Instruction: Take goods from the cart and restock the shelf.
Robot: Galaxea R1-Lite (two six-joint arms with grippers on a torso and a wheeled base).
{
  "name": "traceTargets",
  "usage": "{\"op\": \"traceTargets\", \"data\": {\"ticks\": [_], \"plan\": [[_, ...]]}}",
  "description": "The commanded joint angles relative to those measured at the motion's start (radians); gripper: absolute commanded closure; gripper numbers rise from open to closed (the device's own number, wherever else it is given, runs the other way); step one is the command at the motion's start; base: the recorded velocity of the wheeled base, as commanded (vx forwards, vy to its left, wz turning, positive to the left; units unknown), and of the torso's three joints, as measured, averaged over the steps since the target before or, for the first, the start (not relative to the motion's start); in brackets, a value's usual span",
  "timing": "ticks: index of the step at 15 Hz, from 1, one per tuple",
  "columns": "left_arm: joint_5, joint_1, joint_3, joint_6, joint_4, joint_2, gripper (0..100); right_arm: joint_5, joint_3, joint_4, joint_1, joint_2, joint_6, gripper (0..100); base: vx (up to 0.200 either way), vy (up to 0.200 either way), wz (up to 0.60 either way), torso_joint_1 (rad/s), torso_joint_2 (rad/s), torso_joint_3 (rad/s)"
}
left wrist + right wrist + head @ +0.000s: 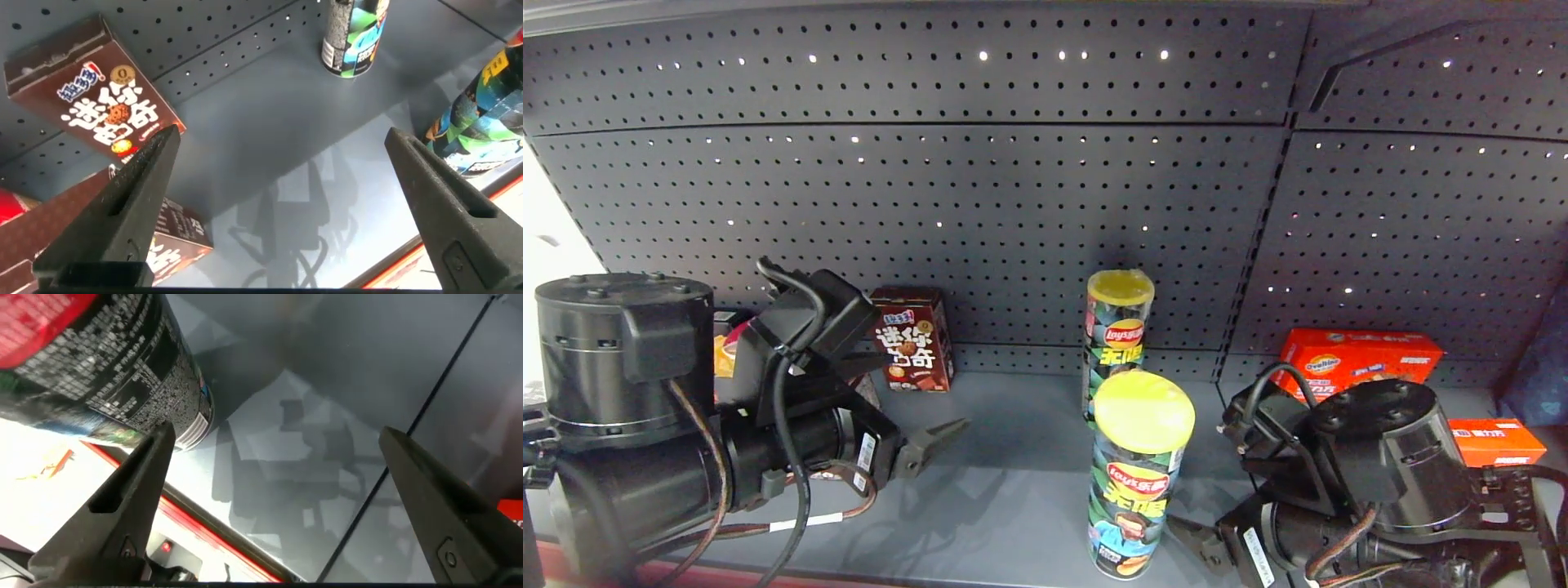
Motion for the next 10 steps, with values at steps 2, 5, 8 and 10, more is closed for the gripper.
{"op": "traceTargets", "data": {"ticks": [2,5,8,10], "plan": [[0.000,0.000,0.002,0.000,-0.001,0.002,0,0.000,0.001,-0.001,-0.001,0.002,0.000,0,0.000,0.000,0.00,0.000,0.00,0.000],[0.000,0.000,0.002,0.000,-0.001,0.002,0,0.002,0.000,-0.003,-0.001,0.013,0.000,0,0.000,0.000,0.00,0.000,0.00,0.000],[0.000,0.000,0.007,0.000,-0.001,-0.001,0,0.003,0.001,-0.018,-0.001,0.019,0.000,0,0.000,0.000,0.00,0.000,0.00,0.000],[0.000,0.000,0.013,0.000,-0.002,-0.001,0,0.003,0.003,-0.018,-0.001,0.019,0.000,0,0.000,0.000,0.00,0.000,0.00,0.000]]}}
